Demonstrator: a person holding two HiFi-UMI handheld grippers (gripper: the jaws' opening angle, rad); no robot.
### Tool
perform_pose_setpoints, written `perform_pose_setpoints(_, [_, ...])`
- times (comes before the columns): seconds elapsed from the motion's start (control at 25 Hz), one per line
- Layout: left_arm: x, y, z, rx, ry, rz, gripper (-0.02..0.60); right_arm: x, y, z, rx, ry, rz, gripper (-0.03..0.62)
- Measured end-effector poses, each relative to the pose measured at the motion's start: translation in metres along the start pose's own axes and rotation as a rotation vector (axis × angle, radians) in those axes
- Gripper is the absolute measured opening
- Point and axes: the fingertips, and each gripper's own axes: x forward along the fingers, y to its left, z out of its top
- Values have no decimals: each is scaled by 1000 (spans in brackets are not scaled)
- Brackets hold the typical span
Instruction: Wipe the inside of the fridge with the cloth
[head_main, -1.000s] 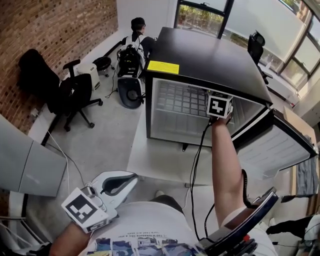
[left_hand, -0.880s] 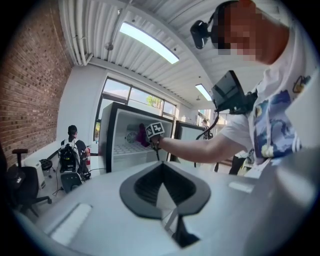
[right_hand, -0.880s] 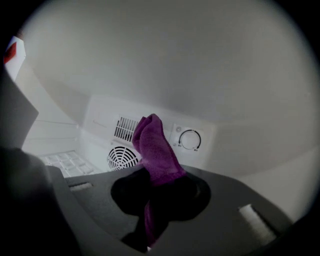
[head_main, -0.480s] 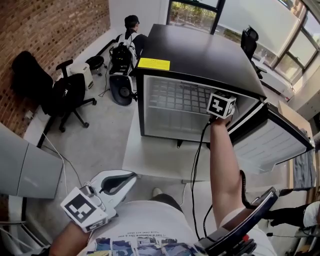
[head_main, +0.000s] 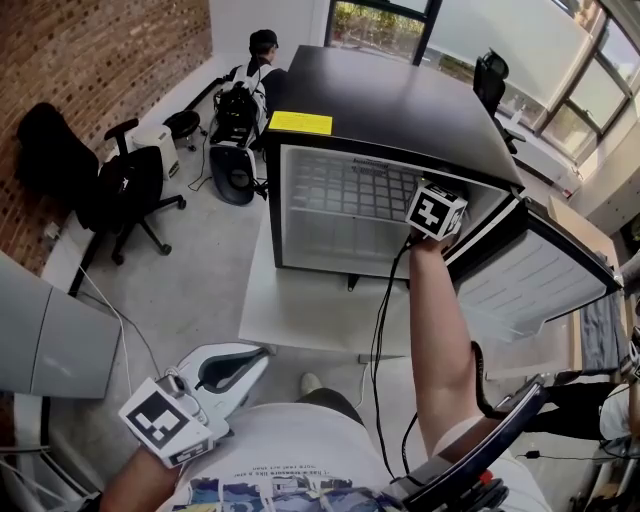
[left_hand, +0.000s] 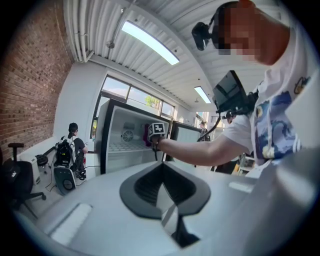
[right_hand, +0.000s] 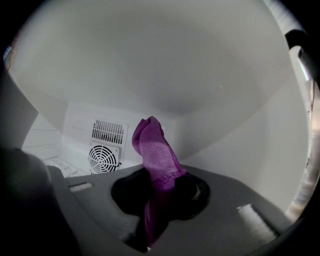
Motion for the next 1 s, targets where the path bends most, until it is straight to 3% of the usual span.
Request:
perform_pose_setpoints(0.6, [-30, -10, -9, -6, -7, -26, 6, -54, -38, 4, 119, -35, -153, 51])
perform_pose_setpoints(1.0, [-39, -28, -12, 28, 7, -99, 6, -95, -59, -19, 174, -15, -183, 51])
